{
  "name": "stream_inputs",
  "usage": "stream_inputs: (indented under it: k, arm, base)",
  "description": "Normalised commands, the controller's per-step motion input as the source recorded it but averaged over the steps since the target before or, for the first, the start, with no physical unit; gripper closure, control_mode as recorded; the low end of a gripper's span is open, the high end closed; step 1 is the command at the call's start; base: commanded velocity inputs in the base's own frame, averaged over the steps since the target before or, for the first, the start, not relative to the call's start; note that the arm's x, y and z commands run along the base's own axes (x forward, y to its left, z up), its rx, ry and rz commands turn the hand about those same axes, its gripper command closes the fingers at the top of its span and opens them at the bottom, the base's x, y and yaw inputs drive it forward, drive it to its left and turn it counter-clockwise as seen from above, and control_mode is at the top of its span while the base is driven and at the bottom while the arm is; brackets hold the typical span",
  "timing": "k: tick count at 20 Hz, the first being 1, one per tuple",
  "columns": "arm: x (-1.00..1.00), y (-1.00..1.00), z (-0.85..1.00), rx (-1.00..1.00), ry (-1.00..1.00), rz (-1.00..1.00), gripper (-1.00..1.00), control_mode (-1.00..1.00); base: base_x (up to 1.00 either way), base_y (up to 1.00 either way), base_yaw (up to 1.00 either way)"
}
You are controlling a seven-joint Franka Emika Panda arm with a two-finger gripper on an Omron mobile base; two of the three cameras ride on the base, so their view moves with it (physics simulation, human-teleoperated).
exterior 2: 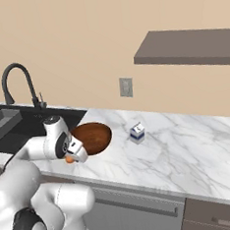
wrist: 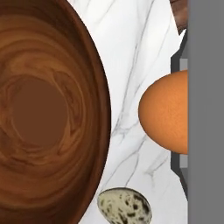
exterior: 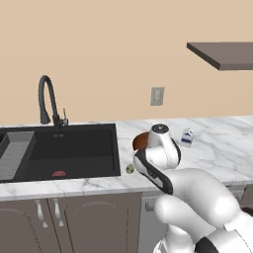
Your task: Gather the eggs and milk located in the vicinity of the sink area and place them right next to the bowl.
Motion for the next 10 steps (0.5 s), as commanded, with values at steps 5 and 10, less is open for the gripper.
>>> stream_inputs:
  k: [5,10]
  arm:
    - [0.00,0.00,-0.55,-0.01,-0.02,0.00,1.00,-1.00]
    - [0.00,0.00,-0.60,-0.01,-0.06,0.00,1.00,-1.00]
  base:
    - [0.00,0.00,0.00]
    - [0.00,0.00,0.00]
